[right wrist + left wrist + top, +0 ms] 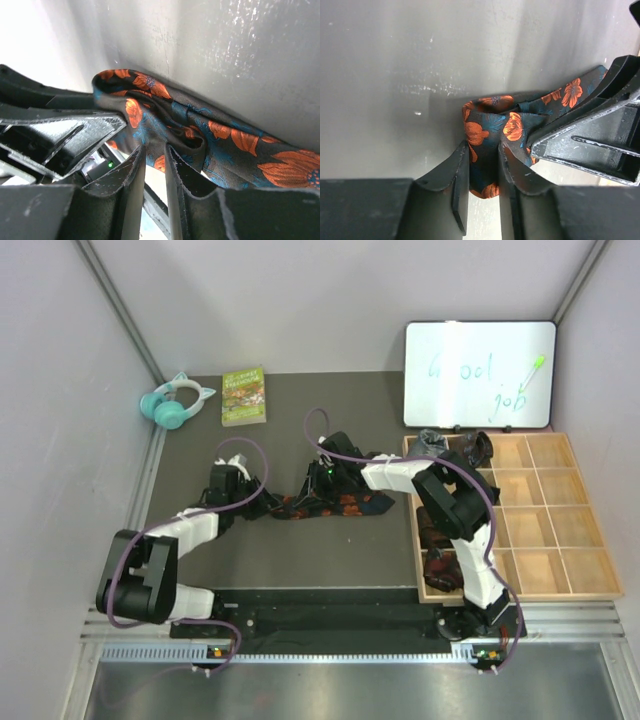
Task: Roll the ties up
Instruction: Roll the tie at the center of the board.
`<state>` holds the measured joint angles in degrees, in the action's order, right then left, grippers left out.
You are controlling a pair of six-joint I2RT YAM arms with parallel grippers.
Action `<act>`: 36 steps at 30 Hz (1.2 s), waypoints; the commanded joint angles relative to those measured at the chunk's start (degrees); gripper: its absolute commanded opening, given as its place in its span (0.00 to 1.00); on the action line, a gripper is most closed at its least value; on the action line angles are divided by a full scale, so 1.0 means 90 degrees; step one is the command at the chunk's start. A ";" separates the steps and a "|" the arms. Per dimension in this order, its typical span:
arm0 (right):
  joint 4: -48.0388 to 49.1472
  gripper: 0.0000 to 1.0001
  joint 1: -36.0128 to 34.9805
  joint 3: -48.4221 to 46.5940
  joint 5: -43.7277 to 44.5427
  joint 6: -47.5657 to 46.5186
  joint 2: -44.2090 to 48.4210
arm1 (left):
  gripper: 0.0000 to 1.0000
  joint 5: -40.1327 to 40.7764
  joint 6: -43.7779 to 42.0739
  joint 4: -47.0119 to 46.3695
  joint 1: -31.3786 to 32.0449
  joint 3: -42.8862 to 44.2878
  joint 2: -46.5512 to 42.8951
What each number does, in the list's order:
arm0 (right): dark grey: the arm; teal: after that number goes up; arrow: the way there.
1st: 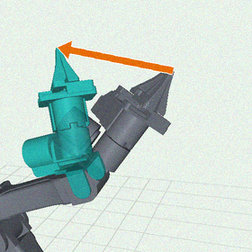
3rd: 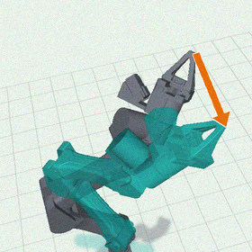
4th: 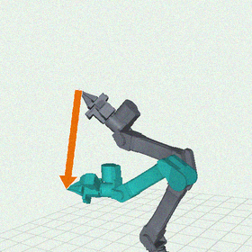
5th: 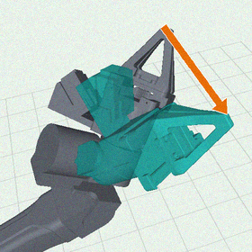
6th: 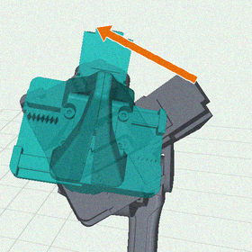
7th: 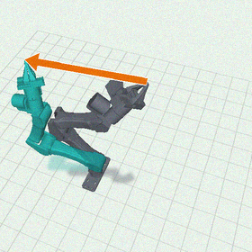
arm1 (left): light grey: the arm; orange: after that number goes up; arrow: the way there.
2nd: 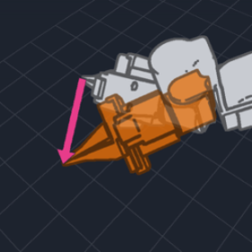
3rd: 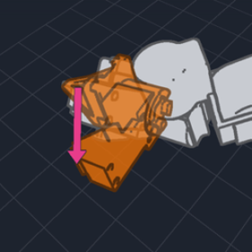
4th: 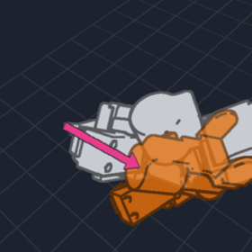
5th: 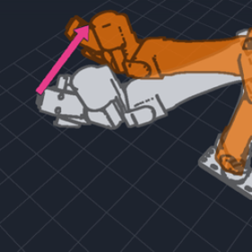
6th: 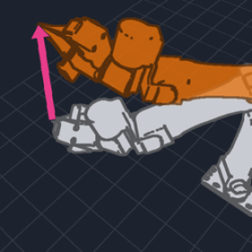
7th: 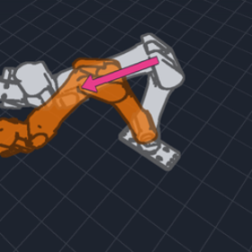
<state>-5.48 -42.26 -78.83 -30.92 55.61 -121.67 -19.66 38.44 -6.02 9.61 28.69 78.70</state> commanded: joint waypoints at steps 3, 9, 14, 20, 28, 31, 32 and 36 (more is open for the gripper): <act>-0.0055 0.23 0.0028 -0.0099 0.0281 -0.0144 -0.0114 | 0.17 0.0895 -0.0081 0.0649 0.0426 0.0259 -0.0268; -0.0231 0.24 0.0028 -0.0216 0.0310 -0.0213 0.0139 | 0.15 0.1763 -0.0364 0.2083 0.0846 0.1118 -0.0287; -0.0388 0.24 0.0037 -0.0255 0.0359 -0.0310 0.0344 | 0.15 0.2125 -0.0774 0.3078 0.1090 0.1995 -0.0092; -0.0290 0.24 0.0125 0.0027 0.0330 -0.0340 0.0569 | 0.14 0.3160 -0.1184 0.3930 0.1500 0.2924 0.0308; -0.0027 0.24 0.0505 0.0730 0.0222 -0.0369 0.1173 | 0.14 0.4107 -0.1604 0.4857 0.2145 0.3804 0.1059; 0.0032 0.24 0.0691 0.1188 0.0213 -0.0486 0.1457 | 0.15 0.4644 -0.1673 0.5092 0.2360 0.4107 0.1314; 0.0032 0.24 0.0740 0.1277 0.0203 -0.0515 0.1545 | 0.15 0.4771 -0.1683 0.5248 0.2447 0.4243 0.1382; 0.0061 0.24 0.0965 0.1746 0.0173 -0.0642 0.1946 | 0.15 0.5337 -0.1770 0.5512 0.2643 0.4517 0.1694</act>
<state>-6.96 -35.31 -65.87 -28.77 52.14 -110.17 20.29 24.47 38.70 31.88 65.65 92.27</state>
